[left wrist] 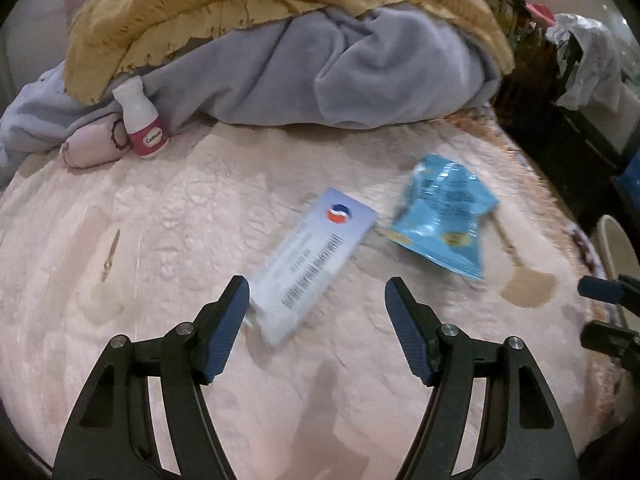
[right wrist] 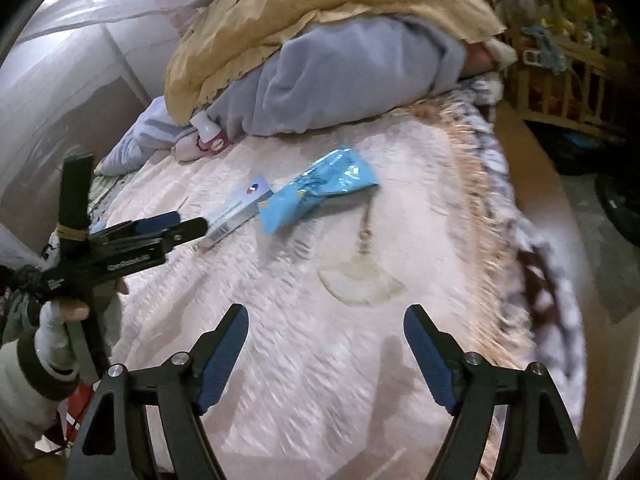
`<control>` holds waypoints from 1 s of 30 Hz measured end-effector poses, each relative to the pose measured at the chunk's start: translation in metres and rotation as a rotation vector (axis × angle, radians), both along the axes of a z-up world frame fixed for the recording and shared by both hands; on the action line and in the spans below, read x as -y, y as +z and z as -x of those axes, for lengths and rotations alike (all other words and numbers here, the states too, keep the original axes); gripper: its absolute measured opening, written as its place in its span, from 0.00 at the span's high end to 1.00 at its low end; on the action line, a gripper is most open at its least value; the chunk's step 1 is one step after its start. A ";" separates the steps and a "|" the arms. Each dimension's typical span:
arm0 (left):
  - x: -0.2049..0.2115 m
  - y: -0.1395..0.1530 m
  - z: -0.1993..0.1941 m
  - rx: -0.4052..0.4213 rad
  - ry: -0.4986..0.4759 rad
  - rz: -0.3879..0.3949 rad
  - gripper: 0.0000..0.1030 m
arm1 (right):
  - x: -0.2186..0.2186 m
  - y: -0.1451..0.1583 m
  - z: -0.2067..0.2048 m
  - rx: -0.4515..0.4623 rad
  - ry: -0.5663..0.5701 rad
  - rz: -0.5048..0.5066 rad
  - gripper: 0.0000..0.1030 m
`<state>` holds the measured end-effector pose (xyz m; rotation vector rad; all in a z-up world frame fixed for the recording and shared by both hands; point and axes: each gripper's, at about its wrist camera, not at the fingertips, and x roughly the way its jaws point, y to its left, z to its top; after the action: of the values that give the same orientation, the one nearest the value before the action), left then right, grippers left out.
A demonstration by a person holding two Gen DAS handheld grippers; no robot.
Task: Collect trash
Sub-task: 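Move both open tools back over the items on the bed, then grasp the white medicine box with the left gripper while the right grasps the blue snack packet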
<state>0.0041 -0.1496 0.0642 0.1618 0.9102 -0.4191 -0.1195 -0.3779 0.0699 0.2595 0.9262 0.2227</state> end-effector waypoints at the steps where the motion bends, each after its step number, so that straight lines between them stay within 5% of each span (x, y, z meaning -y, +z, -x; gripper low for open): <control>1: 0.001 -0.004 -0.006 -0.004 -0.001 -0.008 0.33 | -0.002 -0.001 -0.006 -0.002 0.002 -0.006 0.24; 6: 0.012 -0.019 -0.034 -0.002 -0.007 -0.056 0.33 | -0.008 -0.007 -0.045 -0.017 -0.027 -0.055 0.22; 16: 0.014 -0.036 -0.055 -0.087 -0.058 -0.026 0.33 | -0.022 -0.033 -0.129 -0.078 -0.077 -0.125 0.22; 19: 0.013 -0.037 -0.055 -0.103 -0.057 -0.011 0.41 | -0.023 -0.037 -0.143 -0.072 -0.098 -0.126 0.24; 21: 0.012 -0.035 -0.057 -0.114 -0.055 0.017 0.48 | -0.027 -0.037 -0.149 -0.056 -0.100 -0.108 0.50; 24: 0.012 -0.031 -0.052 -0.126 -0.043 0.033 0.54 | -0.032 -0.039 -0.153 -0.050 -0.093 -0.058 0.76; 30: 0.007 -0.015 -0.021 -0.108 -0.031 0.072 0.56 | -0.031 -0.017 -0.119 0.019 -0.024 -0.040 0.85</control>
<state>0.0253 -0.1568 0.0490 0.0877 0.9982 -0.4922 0.0000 -0.3474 0.0527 0.3047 0.9005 0.2216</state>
